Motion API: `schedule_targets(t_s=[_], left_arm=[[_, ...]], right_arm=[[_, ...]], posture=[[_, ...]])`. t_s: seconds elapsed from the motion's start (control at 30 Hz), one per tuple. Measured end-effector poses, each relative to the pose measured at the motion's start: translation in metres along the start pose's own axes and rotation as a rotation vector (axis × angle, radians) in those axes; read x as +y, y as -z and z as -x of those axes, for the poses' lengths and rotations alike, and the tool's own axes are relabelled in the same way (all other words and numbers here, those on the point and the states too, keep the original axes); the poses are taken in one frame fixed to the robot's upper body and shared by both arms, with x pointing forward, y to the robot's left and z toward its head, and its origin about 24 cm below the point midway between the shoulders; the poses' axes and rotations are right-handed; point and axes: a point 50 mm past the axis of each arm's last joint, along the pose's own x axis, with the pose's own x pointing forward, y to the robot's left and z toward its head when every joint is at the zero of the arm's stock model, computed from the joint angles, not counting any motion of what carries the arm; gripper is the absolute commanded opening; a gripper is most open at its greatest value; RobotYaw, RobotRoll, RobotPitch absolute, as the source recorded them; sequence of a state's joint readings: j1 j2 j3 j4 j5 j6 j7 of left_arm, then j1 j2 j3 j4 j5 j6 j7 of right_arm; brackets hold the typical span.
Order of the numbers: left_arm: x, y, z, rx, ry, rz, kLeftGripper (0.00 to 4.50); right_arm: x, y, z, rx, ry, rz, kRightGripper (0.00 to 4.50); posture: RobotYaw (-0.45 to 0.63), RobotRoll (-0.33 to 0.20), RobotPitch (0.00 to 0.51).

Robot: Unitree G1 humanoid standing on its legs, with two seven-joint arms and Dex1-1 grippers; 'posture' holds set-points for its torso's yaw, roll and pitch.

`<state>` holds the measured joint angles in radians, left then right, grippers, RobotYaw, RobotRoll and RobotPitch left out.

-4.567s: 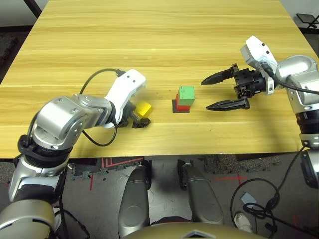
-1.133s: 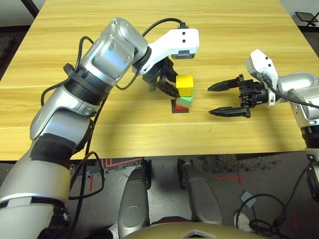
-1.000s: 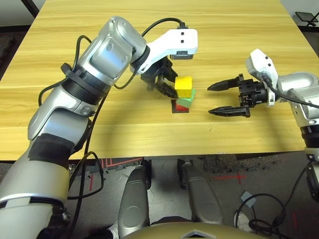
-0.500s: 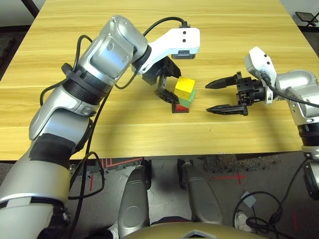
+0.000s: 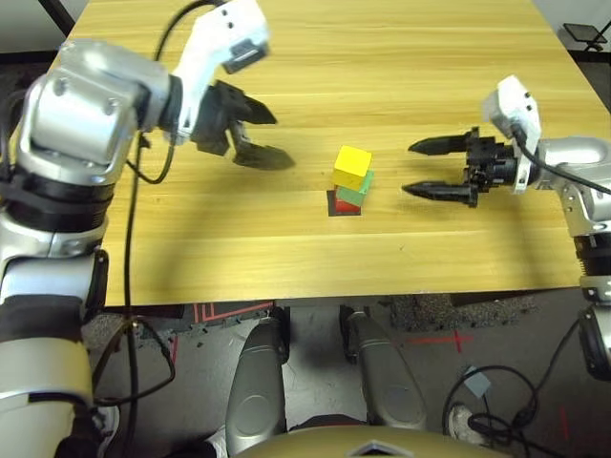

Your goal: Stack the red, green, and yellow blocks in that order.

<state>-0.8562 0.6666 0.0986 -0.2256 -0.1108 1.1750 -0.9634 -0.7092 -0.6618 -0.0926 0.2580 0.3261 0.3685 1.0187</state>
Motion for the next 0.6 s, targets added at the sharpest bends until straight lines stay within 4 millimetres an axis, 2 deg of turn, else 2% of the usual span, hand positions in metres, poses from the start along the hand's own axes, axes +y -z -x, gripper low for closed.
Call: schedule_targets(t_s=[0.1,0.17,0.2,0.27,0.37,0.47,0.6], left_arm=[[0.003,0.075,0.012,-0.038,-0.356,0.228,4.48],[-0.008,0.111,0.013,-0.044,-0.483,0.312,4.48],[-0.014,0.122,0.013,-0.061,-0.549,0.331,4.48],[-0.02,0.133,0.014,-0.125,-0.689,0.327,4.48],[-0.018,0.136,0.022,-0.243,-0.879,0.276,4.48],[-0.012,0.131,0.03,-0.384,-1.008,0.175,4.48],[-0.009,0.131,0.035,-0.48,-1.072,0.103,4.48]], right_arm=[[-0.003,0.02,0.0,-0.07,0.289,-0.093,4.5],[-0.007,0.028,0.005,-0.091,0.447,-0.122,4.5],[-0.009,0.027,0.006,-0.119,0.511,-0.123,4.5],[-0.013,0.024,0.009,-0.172,0.606,-0.098,4.5],[-0.017,0.025,0.016,-0.224,0.717,-0.067,4.5],[-0.016,0.04,0.024,-0.215,0.793,-0.072,4.5],[-0.011,0.059,0.032,-0.174,0.828,-0.09,4.5]], posture=[[-0.03,-0.105,0.255],[-0.03,-0.107,0.257],[-0.03,-0.107,0.26],[-0.03,-0.109,0.263],[-0.06,-0.136,0.286],[-0.06,-0.139,0.295],[-0.07,-0.144,0.294]])
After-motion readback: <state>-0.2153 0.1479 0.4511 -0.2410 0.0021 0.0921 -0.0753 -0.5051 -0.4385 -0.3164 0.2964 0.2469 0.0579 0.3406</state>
